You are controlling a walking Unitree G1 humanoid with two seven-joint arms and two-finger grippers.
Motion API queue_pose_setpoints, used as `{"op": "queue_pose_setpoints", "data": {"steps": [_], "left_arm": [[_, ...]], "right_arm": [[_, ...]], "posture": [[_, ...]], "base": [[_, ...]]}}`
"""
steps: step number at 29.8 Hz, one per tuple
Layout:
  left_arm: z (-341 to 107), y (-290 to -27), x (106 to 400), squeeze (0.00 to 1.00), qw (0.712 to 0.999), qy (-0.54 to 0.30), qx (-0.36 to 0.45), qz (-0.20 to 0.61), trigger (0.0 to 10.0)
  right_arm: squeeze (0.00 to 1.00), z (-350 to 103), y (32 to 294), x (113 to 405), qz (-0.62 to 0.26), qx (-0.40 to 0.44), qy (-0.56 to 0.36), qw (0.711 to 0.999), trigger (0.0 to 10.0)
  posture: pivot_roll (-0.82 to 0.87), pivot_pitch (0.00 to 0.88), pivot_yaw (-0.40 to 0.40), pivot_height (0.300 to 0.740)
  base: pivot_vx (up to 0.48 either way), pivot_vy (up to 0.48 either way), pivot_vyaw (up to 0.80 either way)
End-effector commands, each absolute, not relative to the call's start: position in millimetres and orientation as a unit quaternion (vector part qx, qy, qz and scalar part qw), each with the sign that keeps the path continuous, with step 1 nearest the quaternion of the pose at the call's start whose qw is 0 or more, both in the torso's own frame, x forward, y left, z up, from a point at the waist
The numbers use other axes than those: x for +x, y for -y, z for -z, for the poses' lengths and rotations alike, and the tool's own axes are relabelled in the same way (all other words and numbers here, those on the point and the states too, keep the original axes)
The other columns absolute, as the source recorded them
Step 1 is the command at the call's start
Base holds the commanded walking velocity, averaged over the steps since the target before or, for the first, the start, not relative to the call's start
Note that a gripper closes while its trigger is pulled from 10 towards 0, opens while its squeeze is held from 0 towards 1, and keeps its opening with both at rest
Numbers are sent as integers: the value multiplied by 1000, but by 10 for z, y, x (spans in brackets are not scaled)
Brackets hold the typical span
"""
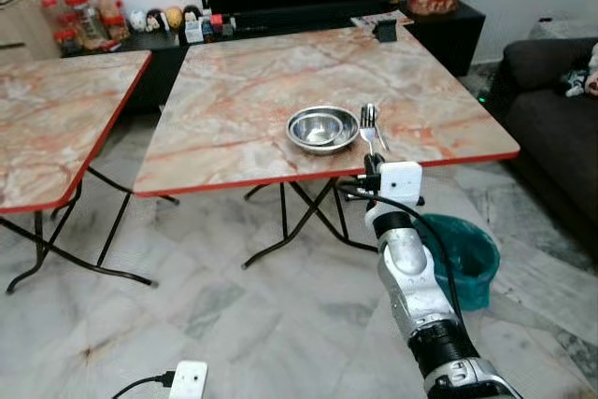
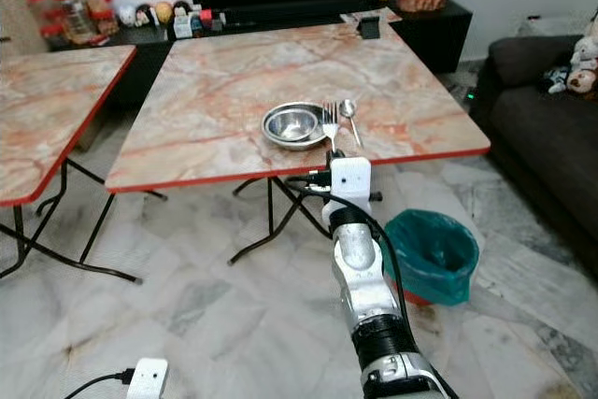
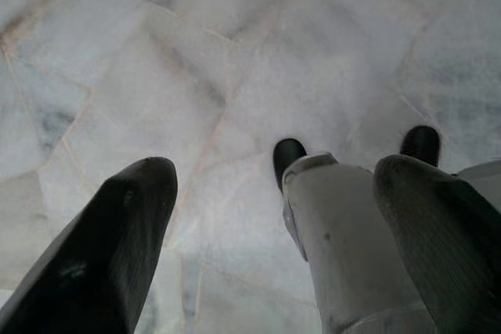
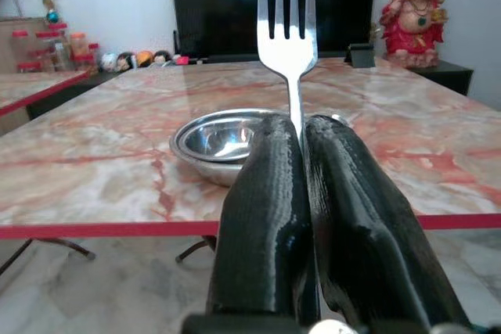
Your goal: Setting the table
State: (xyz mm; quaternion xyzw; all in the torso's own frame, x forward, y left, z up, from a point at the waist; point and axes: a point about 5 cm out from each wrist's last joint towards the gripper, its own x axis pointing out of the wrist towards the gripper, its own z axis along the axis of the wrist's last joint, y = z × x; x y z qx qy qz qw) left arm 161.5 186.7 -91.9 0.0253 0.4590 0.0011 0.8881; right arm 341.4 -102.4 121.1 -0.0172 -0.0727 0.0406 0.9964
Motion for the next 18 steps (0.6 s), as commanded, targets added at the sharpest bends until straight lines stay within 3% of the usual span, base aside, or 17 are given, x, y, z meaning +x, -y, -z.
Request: {"op": "queue_pose_setpoints", "data": {"steps": [1, 18], "left_arm": [[898, -1877, 1667, 0, 890, -455, 25, -5, 10000], [891, -1883, 1686, 0, 890, -455, 25, -6, 10000]], "right_arm": [[0, -1277, 1023, 3438, -40, -25, 83, 995, 10000], [0, -1292, 1082, 3469, -25, -32, 82, 996, 10000]], "posture": [[-45, 2, 60, 740], [-42, 8, 63, 740]], "base": [[420, 0, 0], [430, 0, 82]]}}
